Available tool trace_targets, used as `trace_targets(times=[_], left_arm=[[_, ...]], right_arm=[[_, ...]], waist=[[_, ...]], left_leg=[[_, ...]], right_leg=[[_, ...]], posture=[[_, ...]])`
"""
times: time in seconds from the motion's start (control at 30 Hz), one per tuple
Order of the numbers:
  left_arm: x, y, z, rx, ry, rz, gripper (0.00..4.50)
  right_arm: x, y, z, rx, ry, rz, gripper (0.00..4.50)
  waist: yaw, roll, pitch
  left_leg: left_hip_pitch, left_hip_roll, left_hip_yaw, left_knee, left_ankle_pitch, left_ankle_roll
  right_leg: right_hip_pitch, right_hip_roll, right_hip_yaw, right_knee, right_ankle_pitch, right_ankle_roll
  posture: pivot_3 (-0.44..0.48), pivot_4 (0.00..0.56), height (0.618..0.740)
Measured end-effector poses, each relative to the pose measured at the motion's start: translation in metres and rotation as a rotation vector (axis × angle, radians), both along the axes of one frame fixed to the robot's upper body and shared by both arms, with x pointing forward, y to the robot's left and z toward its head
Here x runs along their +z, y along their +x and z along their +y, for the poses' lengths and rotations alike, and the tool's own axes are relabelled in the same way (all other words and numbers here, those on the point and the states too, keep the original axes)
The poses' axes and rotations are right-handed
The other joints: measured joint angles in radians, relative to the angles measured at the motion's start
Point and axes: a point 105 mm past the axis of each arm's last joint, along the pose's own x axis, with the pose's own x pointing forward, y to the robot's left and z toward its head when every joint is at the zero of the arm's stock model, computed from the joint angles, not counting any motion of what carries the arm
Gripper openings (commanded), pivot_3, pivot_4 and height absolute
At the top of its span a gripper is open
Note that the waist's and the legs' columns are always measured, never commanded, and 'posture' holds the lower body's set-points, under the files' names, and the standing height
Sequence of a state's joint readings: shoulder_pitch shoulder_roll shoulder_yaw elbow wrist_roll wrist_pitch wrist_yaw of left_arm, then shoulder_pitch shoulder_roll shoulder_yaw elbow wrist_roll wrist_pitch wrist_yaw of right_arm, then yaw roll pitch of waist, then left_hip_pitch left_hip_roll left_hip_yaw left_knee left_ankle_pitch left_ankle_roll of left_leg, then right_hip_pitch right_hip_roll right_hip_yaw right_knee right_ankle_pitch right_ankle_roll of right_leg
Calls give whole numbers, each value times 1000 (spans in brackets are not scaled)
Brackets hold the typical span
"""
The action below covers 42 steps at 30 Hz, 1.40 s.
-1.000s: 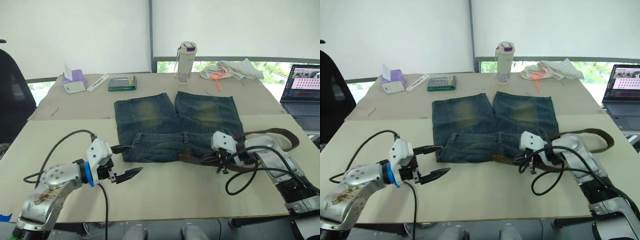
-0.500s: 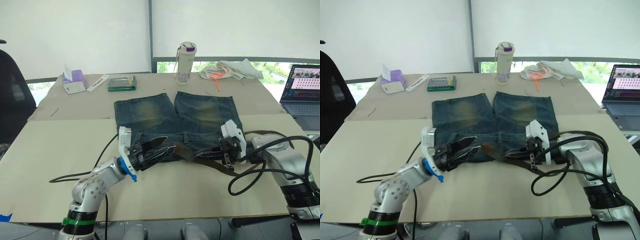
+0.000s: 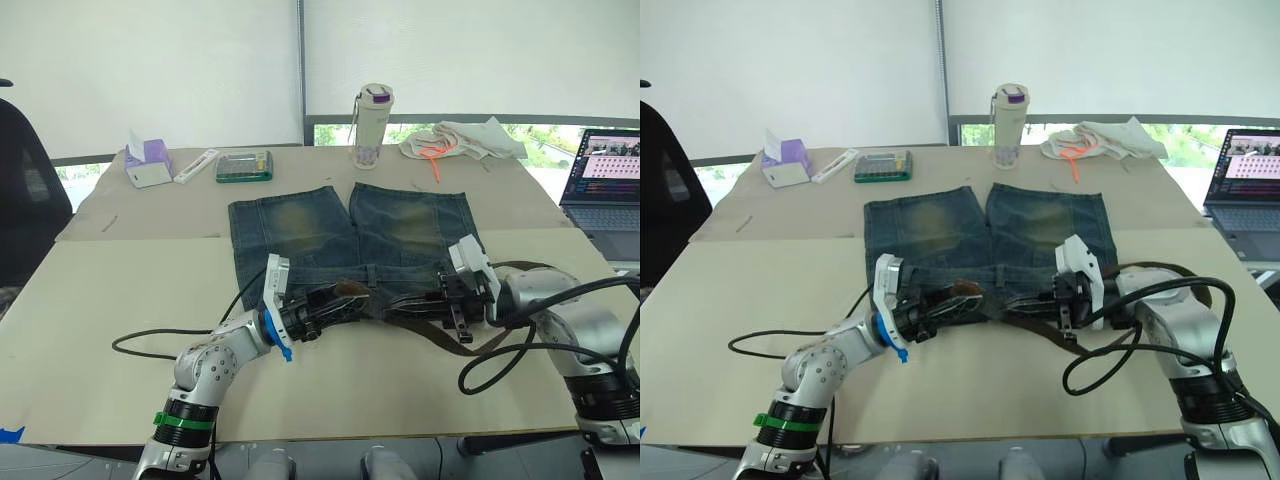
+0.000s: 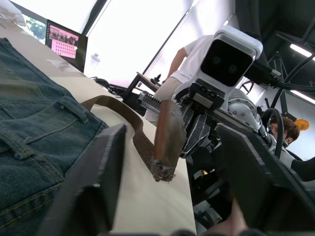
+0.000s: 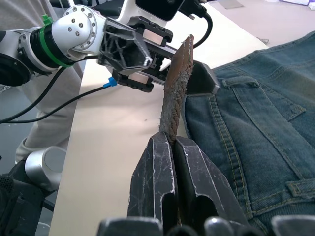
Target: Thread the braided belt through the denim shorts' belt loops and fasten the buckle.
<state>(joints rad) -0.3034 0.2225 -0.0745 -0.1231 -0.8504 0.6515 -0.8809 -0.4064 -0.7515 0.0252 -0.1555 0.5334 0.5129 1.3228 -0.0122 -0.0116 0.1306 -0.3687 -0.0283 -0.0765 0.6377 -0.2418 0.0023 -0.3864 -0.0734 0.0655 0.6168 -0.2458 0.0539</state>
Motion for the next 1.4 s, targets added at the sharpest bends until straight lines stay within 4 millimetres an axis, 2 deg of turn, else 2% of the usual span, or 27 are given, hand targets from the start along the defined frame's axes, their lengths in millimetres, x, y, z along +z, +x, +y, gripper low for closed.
trace_targets(times=[0.17, 0.33, 0.4, 0.47, 0.53, 0.6, 0.73, 0.8, 0.93, 1.07, 1.23, 1.4], left_arm=[[0, -2, 1, -14, -4, 1, 29], [2, -1, -2, -10, -29, 9, 0], [2, 1, -5, 7, -42, 23, 0], [3, 3, -10, 19, -59, 45, 0], [4, 9, -14, 44, -85, 92, 0], [5, 14, -14, 67, -122, 140, 0], [8, 17, -18, 64, -167, 209, 0], [8, 15, -19, 48, -179, 229, 0], [12, 11, -19, 0, -213, 264, 0], [18, 8, -15, -47, -272, 300, 0], [23, 8, -10, -56, -313, 324, 0], [26, 9, -9, -49, -344, 333, 0]], right_arm=[[0, 2, 0, -17, 0, -15, 0], [4, 11, -3, -101, 28, -39, 1860], [18, 24, -10, -227, 113, -109, 2500], [32, 28, -26, -340, 205, -88, 3159], [41, 13, -40, -393, 328, -6, 3159], [40, -10, -41, -378, 385, 83, 3159], [24, -52, -19, -309, 442, 274, 3159], [14, -64, -2, -303, 495, 355, 3159], [-18, -57, 18, -429, 510, 459, 3159], [-39, -37, 27, -582, 591, 465, 3159], [-37, -18, 17, -708, 844, 442, 3159], [-24, -15, 14, -688, 987, 432, 3159]], waist=[[0, 0, 0], [2, 0, 0], [2, 0, 0], [10, 0, 0], [25, 0, 0], [26, 0, 0], [18, -1, 0], [8, -1, 0], [-2, 0, -1], [-2, 0, -1], [0, 0, -1], [-2, 1, -1]], left_leg=[[0, 0, 0, 0, 0, 0], [0, 0, 0, 0, 0, 0], [0, 0, -1, 0, 0, 0], [-1, 0, -1, 0, 0, 0], [-2, 0, -2, 0, 0, 0], [-3, 0, -3, 0, 0, 1], [-2, 0, -1, 0, 0, 1], [-1, 1, -1, 0, -1, 1], [-1, 1, -1, 0, 0, 1], [-1, 1, -1, 0, 0, 1], [-1, 1, -2, 0, 0, 1], [-1, 1, -2, 0, 0, 1]], right_leg=[[0, 0, 0, 0, 0, 0], [0, -1, 0, 0, 0, 0], [0, -1, 0, 0, 0, 0], [0, -2, 0, 0, 0, 1], [0, -2, 0, -1, 0, 1], [1, -2, 0, -2, 0, 1], [2, -1, 1, -1, 0, 2], [2, 2, 1, -1, -1, 2], [1, 2, 2, 0, -1, 2], [0, 2, 1, -1, -1, 2], [0, 1, 1, -1, -1, 2], [0, 1, 1, -1, -1, 2]], posture=[[0, 150, 740], [0, 150, 740], [0, 150, 740], [0, 150, 740], [0, 150, 740], [0, 150, 740], [0, 150, 740], [0, 150, 740], [0, 150, 740], [0, 150, 740], [0, 150, 740], [0, 150, 740]])
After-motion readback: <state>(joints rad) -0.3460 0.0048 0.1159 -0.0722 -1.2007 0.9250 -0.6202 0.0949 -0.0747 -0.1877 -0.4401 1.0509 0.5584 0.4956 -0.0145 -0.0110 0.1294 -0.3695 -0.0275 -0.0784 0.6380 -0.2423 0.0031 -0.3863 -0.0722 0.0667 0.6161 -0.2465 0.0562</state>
